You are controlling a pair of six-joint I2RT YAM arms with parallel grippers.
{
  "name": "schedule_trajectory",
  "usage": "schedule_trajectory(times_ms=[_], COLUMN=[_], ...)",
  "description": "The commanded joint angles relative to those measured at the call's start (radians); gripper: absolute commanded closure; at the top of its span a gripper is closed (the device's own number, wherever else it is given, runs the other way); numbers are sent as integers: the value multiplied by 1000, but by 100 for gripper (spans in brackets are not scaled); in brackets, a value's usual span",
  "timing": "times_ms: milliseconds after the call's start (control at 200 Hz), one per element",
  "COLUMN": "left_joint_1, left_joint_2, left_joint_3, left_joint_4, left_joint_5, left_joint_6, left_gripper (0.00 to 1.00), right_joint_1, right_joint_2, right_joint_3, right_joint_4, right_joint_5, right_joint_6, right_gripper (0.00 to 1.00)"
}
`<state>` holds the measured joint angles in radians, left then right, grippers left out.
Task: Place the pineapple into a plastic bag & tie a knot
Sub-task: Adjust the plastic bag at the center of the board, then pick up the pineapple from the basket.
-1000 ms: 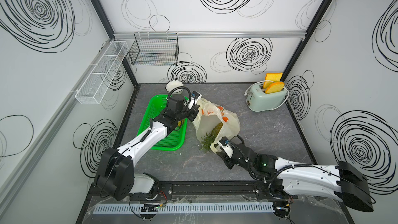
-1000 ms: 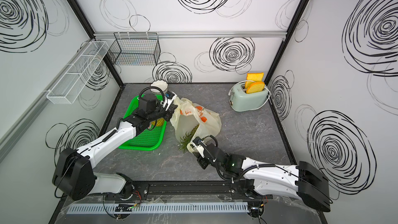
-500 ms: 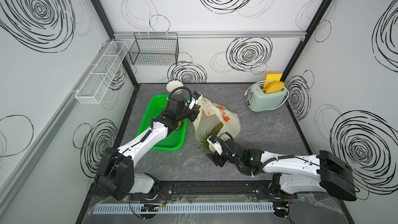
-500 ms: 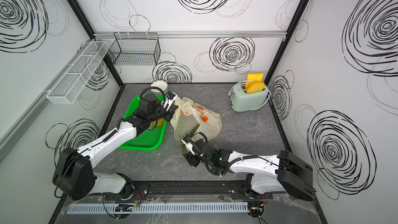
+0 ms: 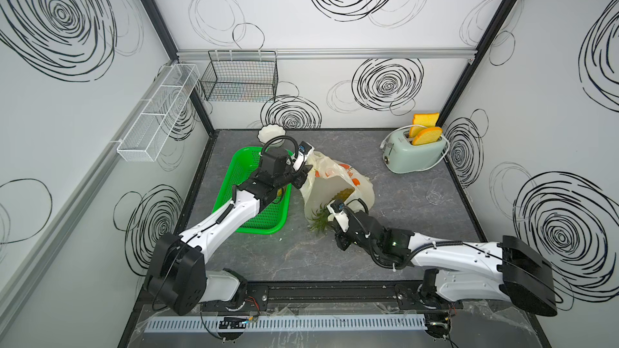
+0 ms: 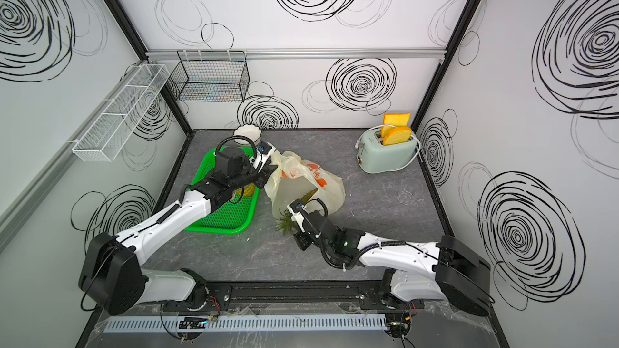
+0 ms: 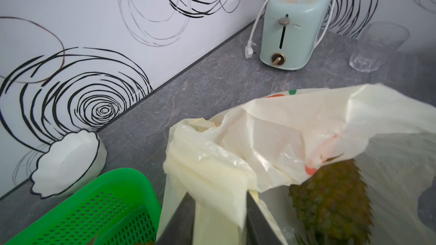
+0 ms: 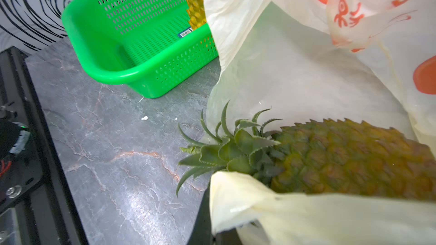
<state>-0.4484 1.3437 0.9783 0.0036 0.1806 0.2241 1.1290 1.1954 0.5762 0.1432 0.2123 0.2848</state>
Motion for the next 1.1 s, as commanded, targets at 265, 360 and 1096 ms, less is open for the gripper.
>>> schedule_trajectory(times_ms=[265, 360, 1096], left_joint_1=[-57, -56, 178], left_joint_2=[-280, -375, -24], left_joint_3=[-57, -76, 226], left_joint_4=[-110, -147, -485], left_joint_5=[-166, -163, -451], left_joint_6=[52, -20, -430], left_gripper=[28, 19, 3], right_joint_1=[-69, -72, -107], right_joint_2=[-57, -56, -45], right_joint_3=[41, 55, 82], right_joint_4=[-36, -29, -6], right_joint_5=[-104, -120, -176], right_joint_6=[42, 42, 20], right_gripper=[100, 100, 100])
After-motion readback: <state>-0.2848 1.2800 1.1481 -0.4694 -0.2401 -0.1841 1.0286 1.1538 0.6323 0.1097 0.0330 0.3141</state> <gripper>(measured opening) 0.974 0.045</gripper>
